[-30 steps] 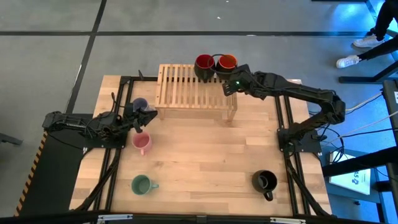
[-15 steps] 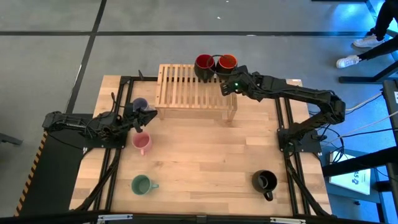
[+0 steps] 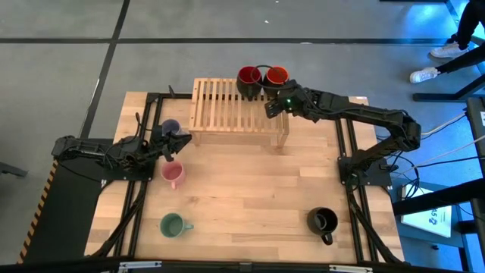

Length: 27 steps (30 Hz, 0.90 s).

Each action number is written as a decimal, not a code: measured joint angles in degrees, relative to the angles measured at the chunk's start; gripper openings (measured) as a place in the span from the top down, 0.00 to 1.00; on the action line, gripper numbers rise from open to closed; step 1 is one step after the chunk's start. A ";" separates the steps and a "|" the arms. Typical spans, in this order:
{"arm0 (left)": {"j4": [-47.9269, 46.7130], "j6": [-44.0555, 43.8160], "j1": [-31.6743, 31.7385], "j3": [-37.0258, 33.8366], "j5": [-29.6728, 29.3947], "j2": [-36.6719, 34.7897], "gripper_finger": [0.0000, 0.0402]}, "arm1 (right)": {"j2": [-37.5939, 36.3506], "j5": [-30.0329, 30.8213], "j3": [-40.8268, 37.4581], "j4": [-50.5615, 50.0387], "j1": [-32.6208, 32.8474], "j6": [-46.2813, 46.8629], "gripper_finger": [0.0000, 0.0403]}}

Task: Place coffee mugs
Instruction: Adjust the black orange mugs on the shelf, then put the black mugs on the shelf

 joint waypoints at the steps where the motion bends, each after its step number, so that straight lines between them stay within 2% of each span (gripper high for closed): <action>1: -0.01 0.00 0.00 0.00 0.00 0.00 0.76 | 0.00 -0.52 0.00 0.23 0.00 -0.41 0.38; 6: 0.23 0.00 0.00 0.00 0.04 0.00 0.76 | 0.00 -0.05 0.05 0.23 0.04 -1.57 0.38; 10: 1.38 0.00 0.00 0.00 0.11 -0.01 0.76 | -0.51 -1.52 4.31 -5.49 1.23 0.26 0.38; 11: 1.64 0.00 0.00 0.00 0.14 -0.01 0.76 | -0.73 -3.33 6.33 -8.65 1.91 1.29 0.38; 14: 1.92 0.02 0.00 0.00 1.41 0.00 0.76 | -0.92 -13.71 13.23 -19.08 5.32 5.26 0.38; 16: 2.05 0.02 0.00 0.00 3.47 -0.01 0.76 | -0.97 -18.22 16.92 -23.63 9.53 7.89 0.38; 20: 2.05 1.78 0.00 0.00 7.56 -0.01 0.76 | -1.01 -22.44 20.55 -24.57 20.65 13.47 0.38; 23: 2.04 2.49 0.00 0.00 9.62 0.00 0.76 | -0.98 -22.47 20.65 -24.89 29.13 21.12 0.38; 27: 1.77 2.18 0.00 0.00 10.95 -0.02 0.76 | -0.97 -19.57 18.78 -25.41 40.21 34.02 0.38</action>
